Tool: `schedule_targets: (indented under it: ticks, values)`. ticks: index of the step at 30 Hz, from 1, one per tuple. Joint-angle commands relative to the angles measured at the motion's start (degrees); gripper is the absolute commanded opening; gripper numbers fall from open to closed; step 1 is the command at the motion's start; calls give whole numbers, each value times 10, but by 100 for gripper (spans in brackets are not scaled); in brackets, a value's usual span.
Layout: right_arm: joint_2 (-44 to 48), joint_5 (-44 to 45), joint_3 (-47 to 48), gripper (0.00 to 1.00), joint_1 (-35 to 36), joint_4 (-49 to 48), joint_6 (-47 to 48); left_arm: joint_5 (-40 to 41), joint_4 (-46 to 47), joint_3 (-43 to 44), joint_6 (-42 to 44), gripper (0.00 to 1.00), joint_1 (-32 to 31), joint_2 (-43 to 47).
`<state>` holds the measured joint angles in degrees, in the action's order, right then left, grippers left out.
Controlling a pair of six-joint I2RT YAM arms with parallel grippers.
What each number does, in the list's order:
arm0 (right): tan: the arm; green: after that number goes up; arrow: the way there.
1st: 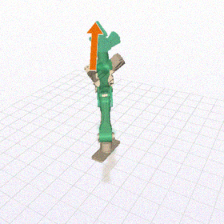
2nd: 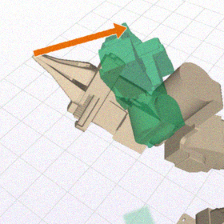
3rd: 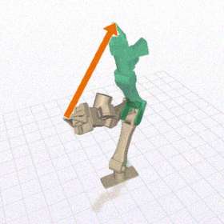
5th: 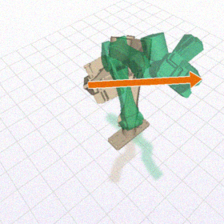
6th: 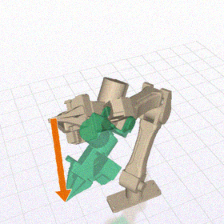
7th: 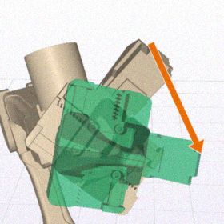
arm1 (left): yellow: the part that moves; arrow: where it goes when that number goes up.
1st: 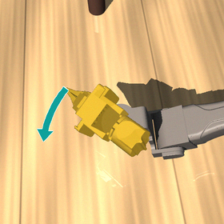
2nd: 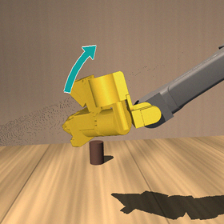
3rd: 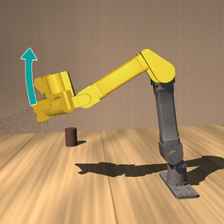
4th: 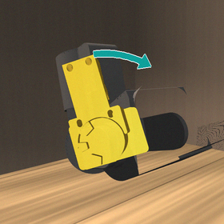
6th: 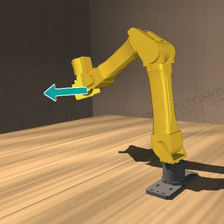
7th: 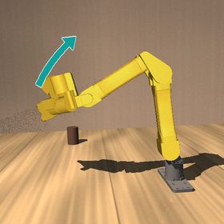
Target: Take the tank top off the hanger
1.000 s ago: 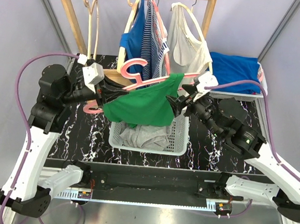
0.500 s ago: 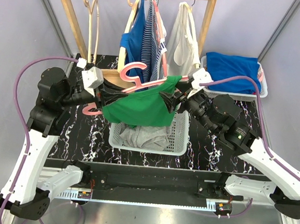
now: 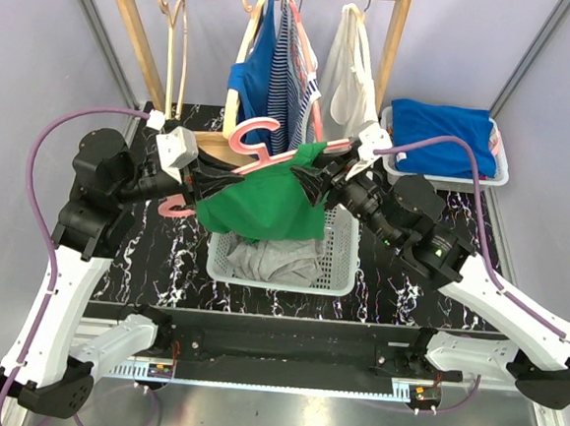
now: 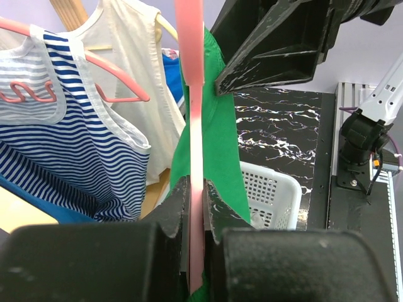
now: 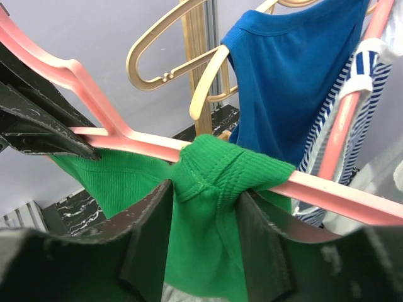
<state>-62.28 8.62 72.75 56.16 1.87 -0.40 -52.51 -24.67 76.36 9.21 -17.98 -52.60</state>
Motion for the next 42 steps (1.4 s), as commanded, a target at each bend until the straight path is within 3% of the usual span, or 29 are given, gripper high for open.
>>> schedule_targets:
  ticks: [1,6,9,23,32,42]
  values:
    - [0,-6,10,46,-2,-64,-17,-9,40,1,5,0,-7,13]
    - [22,35,-8,15,-2,-68,-7,-8,40,-2,6,0,-7,17]
    - [50,68,-23,5,-2,-69,1,-4,41,-5,9,0,-7,19]
    - [209,378,-113,6,-25,-38,73,-3,38,-5,12,0,-7,24]
    - [195,517,-82,7,-68,-38,133,-6,32,3,11,0,-7,25]
    - [135,569,-9,3,-134,-37,216,-15,1,6,38,0,-7,33]
